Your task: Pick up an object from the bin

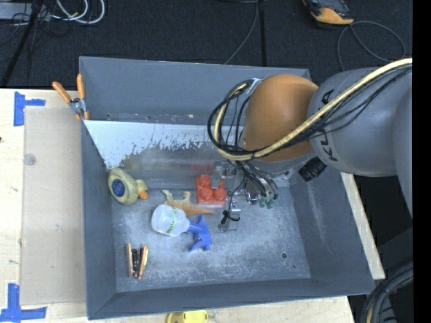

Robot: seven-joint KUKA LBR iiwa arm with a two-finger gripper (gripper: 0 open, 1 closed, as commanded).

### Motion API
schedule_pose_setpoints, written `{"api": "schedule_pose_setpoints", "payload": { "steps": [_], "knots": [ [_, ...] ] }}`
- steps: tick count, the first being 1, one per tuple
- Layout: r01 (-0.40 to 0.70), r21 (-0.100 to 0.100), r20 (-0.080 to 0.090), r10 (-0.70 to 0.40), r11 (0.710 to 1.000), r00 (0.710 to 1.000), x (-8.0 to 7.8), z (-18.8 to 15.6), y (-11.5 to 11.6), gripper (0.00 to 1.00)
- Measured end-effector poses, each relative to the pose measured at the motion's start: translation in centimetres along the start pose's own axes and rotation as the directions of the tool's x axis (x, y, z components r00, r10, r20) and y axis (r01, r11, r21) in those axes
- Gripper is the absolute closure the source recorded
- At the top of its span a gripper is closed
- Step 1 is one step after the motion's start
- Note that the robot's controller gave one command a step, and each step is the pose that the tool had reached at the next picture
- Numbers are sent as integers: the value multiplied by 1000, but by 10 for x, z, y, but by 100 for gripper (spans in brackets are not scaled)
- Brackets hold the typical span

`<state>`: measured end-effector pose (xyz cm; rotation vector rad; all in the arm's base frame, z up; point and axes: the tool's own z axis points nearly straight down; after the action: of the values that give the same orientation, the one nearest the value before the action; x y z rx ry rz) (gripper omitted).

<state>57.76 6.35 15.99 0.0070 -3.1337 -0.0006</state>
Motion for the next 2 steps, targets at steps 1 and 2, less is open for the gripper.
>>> {"api": "schedule_pose_setpoints", "payload": {
  "steps": [1,2],
  "knots": [
    [-1,0,6,1,1000,1000,-1,-5,0,0],
    [52,2,7,-52,999,999,18,11,24,0]
  ]
}}
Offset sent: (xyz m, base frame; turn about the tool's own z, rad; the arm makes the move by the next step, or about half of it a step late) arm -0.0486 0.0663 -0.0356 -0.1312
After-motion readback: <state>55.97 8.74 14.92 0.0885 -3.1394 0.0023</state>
